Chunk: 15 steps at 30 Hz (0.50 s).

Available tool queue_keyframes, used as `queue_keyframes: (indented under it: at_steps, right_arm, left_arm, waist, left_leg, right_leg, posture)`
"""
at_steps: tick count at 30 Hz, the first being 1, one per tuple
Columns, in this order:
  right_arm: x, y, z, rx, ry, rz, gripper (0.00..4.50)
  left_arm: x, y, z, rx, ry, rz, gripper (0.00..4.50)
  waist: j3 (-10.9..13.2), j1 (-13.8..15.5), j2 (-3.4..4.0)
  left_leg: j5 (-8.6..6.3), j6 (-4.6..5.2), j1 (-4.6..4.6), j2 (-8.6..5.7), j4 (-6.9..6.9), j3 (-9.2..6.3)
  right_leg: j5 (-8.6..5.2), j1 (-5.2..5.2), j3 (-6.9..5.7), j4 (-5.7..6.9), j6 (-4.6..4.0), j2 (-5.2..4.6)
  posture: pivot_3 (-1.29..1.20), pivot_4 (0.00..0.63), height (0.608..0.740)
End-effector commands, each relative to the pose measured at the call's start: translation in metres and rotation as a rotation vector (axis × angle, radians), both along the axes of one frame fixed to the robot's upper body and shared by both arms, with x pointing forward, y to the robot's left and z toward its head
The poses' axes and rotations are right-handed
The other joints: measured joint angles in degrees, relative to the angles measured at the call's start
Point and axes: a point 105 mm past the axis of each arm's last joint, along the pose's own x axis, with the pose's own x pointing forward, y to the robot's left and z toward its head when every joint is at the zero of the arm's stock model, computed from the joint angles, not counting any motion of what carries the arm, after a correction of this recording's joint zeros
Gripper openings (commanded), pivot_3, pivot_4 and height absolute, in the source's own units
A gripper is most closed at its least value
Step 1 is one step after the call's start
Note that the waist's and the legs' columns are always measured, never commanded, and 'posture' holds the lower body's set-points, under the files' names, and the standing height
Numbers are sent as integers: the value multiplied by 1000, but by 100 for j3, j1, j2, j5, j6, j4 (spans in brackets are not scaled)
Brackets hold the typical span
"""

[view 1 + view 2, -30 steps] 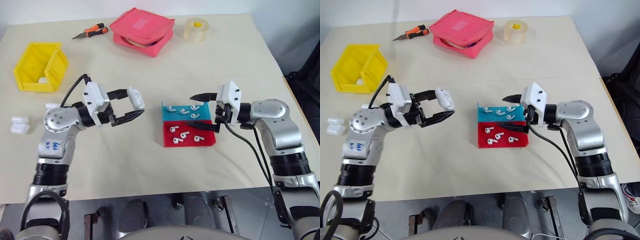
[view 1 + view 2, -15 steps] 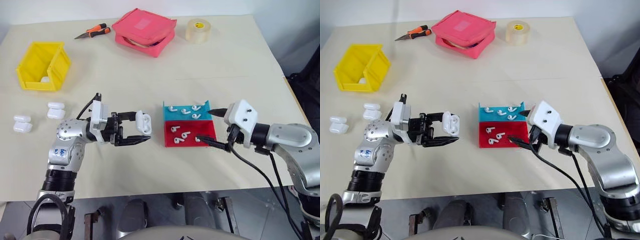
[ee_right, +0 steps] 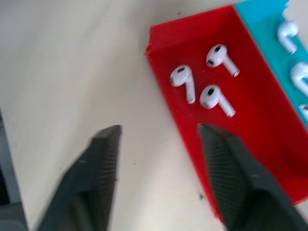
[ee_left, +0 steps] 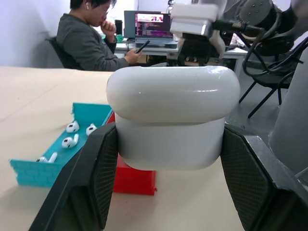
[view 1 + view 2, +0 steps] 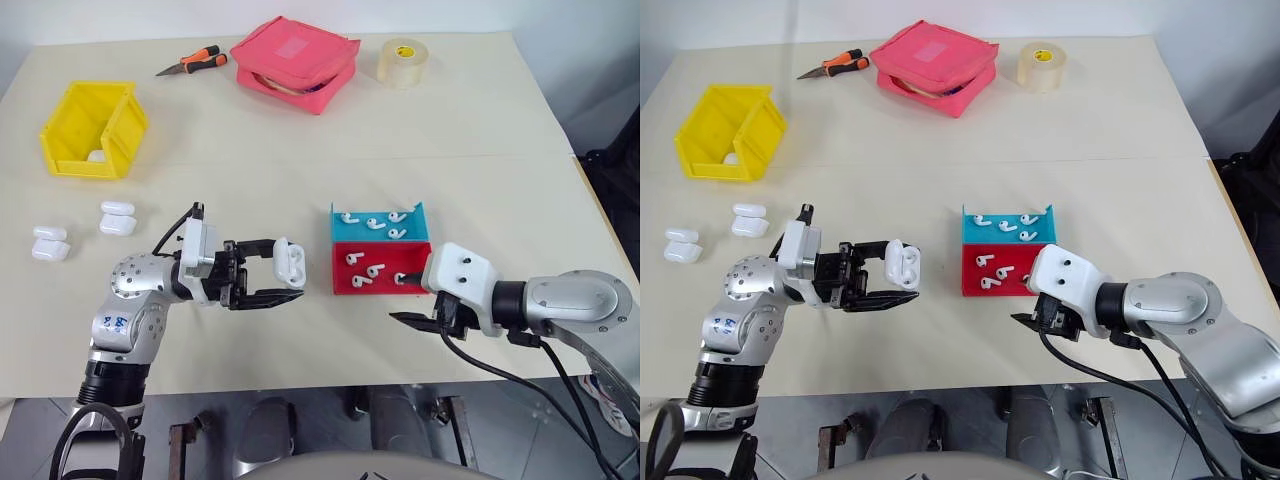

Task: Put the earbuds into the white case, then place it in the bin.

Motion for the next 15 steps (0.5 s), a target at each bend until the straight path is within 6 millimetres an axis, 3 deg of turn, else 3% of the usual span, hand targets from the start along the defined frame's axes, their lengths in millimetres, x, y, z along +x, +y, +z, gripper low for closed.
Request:
queue_keyframes:
  at_steps: [1,9,15]
  right_arm:
    - [-6,0,7,-10,-29,8,2643]
    - [8,-10,2,-100,-26,-23,2643]
    - [37,-16,2,-240,-37,14,2643]
  left_arm:
    - [-8,0,8,-6,-37,-24,2780]
    - [-2,2,3,22,-50,-2,2780]
    - [2,6,2,27,-72,18,2780]
  waist:
    - [0,0,0]
    - [0,-10,-1]
    - [0,-27,-1]
  left_leg:
    - [0,0,0,0,0,1]
    - [0,0,1,0,0,1]
    - [0,0,2,1,0,3]
  right_leg:
    - [0,0,0,0,0,0]
    - [0,1,0,0,0,1]
    - [0,0,1,-1,0,3]
  posture:
    - [0,150,740]
    - [0,150,740]
    - [0,150,740]
